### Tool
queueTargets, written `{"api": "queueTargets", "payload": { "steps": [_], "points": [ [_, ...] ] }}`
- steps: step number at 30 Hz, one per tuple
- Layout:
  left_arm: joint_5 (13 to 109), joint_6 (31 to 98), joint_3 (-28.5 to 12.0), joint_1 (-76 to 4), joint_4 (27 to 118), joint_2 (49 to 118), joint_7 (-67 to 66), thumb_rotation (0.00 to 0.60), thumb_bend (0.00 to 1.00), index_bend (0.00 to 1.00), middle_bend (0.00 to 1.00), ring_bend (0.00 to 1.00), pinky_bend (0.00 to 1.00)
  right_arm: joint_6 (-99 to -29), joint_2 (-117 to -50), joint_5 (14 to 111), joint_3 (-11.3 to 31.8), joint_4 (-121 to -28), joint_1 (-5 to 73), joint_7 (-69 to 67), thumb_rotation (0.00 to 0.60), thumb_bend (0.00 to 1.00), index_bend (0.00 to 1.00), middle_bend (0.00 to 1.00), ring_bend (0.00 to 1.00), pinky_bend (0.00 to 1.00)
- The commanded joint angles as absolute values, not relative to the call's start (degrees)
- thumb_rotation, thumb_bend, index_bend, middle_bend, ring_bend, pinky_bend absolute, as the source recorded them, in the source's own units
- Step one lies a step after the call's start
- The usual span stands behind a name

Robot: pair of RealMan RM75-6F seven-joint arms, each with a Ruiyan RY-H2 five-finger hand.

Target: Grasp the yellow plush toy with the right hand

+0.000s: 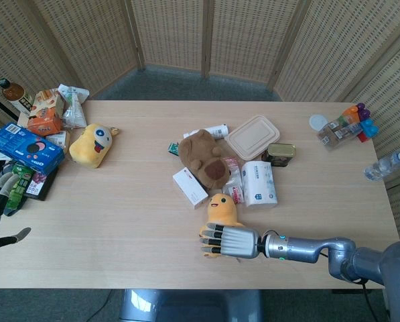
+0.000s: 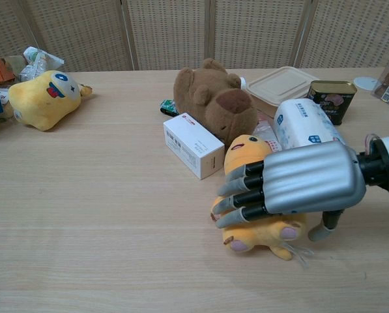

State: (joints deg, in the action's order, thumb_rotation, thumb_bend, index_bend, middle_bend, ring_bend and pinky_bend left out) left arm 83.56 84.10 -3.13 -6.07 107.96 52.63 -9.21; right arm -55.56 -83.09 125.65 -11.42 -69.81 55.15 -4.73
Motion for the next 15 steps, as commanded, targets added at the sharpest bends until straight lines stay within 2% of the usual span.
{"api": "queueTargets", "payload": {
  "steps": [1,3,6,9,15],
  "points": [
    [83.46,84.17,-3.18,-6.03,107.98,52.54,-9.06,0.600,0.00,0.00,0.00,0.00,0.00,-57.16,-83.88,125.45,-12.64,-68.37,55.76,-6.94,0.600,0.09,0.30,0.12,0.02,0.03],
    [83.49,84.14,-3.18,-6.04,108.01,52.47,-8.92,0.600,0.00,0.00,0.00,0.00,0.00,-59.27,-84.32,125.50,-13.50,-67.08,55.63,-8.64,0.600,0.16,0.45,0.33,0.13,0.18],
    [83.58,84.04,-3.12,-6.08,108.04,52.47,-8.89,0.600,0.00,0.00,0.00,0.00,0.00,-62.09,-84.96,126.04,-14.58,-65.01,55.33,-9.54,0.600,0.25,0.62,0.53,0.33,0.39],
    [83.61,84.00,-3.07,-6.07,108.07,52.43,-8.78,0.600,0.00,0.00,0.00,0.00,0.00,-63.91,-85.27,125.98,-14.98,-63.91,54.97,-9.13,0.600,0.29,0.66,0.59,0.42,0.47],
    [83.48,84.15,-3.13,-5.97,108.19,52.31,-8.56,0.600,0.00,0.00,0.00,0.00,0.00,-65.90,-82.80,125.80,-15.06,-66.13,55.34,-6.55,0.600,0.31,0.67,0.61,0.45,0.50]
  ]
}}
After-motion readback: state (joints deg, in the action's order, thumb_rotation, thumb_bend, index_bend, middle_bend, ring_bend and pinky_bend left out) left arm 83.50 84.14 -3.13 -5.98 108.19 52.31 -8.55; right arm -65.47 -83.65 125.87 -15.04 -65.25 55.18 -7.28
